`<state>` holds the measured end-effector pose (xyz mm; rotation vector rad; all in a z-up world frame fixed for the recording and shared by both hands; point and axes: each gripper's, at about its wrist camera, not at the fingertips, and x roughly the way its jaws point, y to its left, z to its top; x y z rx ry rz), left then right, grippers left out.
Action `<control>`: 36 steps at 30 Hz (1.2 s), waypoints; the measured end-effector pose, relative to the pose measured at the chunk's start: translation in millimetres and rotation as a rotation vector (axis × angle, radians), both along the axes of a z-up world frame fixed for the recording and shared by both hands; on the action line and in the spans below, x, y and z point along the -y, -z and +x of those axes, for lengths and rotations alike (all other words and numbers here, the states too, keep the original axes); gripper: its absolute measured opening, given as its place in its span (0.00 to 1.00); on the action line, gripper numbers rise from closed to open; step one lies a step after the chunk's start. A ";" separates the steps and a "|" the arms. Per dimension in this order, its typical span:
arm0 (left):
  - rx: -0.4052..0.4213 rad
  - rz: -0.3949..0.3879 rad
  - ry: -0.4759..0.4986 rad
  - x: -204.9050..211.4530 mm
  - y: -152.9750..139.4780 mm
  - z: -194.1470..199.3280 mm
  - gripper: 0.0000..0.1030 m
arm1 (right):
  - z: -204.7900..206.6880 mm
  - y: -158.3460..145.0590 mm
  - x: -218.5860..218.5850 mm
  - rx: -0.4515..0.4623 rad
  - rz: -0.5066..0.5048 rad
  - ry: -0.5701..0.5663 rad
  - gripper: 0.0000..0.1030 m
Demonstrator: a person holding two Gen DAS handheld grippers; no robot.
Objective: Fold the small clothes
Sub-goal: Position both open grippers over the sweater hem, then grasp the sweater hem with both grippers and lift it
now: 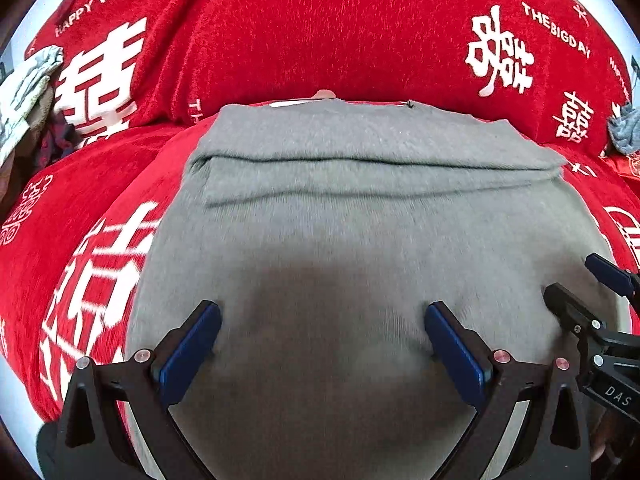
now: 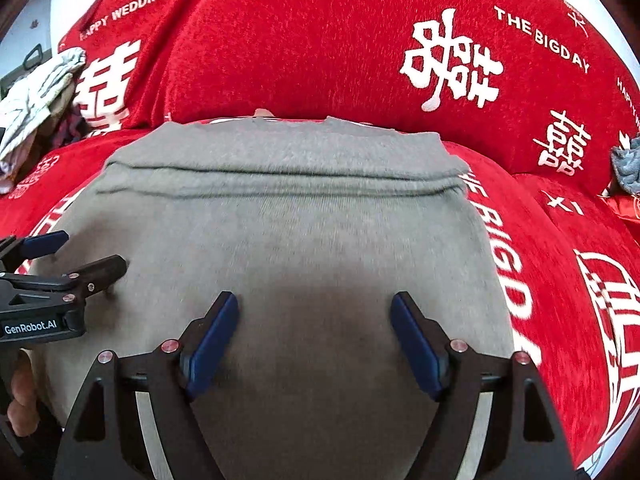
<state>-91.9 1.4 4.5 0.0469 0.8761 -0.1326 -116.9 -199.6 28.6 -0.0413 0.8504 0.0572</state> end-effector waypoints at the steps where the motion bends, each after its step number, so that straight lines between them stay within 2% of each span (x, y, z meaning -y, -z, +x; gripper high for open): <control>1: 0.008 -0.004 -0.004 -1.3 0.5 -5.0 0.99 | -5.6 0.1 -0.3 0.007 -0.003 -0.005 0.78; 3: 0.022 -0.023 -0.008 -4.7 1.7 -16.3 0.99 | -19.6 0.9 0.2 0.023 -0.007 -0.017 0.78; 5: 0.041 0.005 0.007 -3.1 4.2 -27.0 0.99 | -32.4 1.5 2.2 0.032 -0.001 -0.021 0.78; 8: 0.054 0.002 0.001 -4.8 6.4 -42.0 0.99 | -50.7 3.5 5.3 0.025 0.007 -0.035 0.81; 11: 0.046 0.014 0.016 -5.3 7.4 -53.9 0.99 | -68.7 4.2 1.1 0.027 -0.039 -0.064 0.81; 13: -0.005 0.011 0.036 -8.1 7.6 -60.2 0.99 | -77.1 3.3 2.4 -0.004 -0.040 -0.073 0.81; 15: -0.045 -0.021 0.021 -20.5 3.9 -65.3 0.99 | -83.8 0.5 5.7 -0.055 -0.046 -0.097 0.81; 17: -0.049 -0.064 -0.059 -43.7 0.5 -70.1 0.99 | -93.6 -4.3 16.4 -0.085 -0.028 -0.087 0.81; 19: -0.103 -0.115 -0.131 -65.7 4.6 -68.8 0.99 | -108.2 -7.1 41.0 -0.090 0.026 0.007 0.81; 21: -0.234 -0.226 -0.210 -93.4 21.9 -63.9 0.99 | -115.9 -2.0 60.0 -0.135 0.068 0.079 0.81; 23: -0.252 -0.298 -0.244 -103.3 27.2 -68.9 0.99 | -119.4 7.7 72.9 -0.199 0.119 0.117 0.81; 25: -0.284 -0.286 -0.219 -94.5 29.9 -72.0 0.99 | -121.9 17.5 75.9 -0.246 0.155 0.127 0.83; 29: -0.335 -0.209 -0.106 -63.4 33.7 -77.9 0.99 | -121.5 21.3 52.2 -0.284 0.101 0.030 0.83; 31: -0.345 -0.198 -0.093 -59.0 33.2 -77.9 0.99 | -121.7 26.0 41.6 -0.311 0.069 -0.004 0.83; 32: -0.350 -0.211 -0.094 -59.7 32.8 -78.4 0.93 | -122.0 28.6 36.5 -0.324 0.053 -0.025 0.82; 33: -0.353 -0.231 -0.090 -60.8 31.0 -80.4 0.82 | -121.4 28.7 34.6 -0.325 0.045 -0.037 0.73; 34: -0.348 -0.237 -0.087 -61.8 27.8 -84.0 0.72 | -122.4 27.6 33.5 -0.321 0.035 -0.037 0.50; 35: -0.340 -0.239 -0.071 -61.2 23.2 -88.7 0.45 | -123.8 25.1 33.3 -0.310 0.017 -0.026 0.34; 36: -0.329 -0.232 -0.039 -59.6 17.8 -93.5 0.16 | -125.1 21.6 37.2 -0.303 0.042 -0.032 0.17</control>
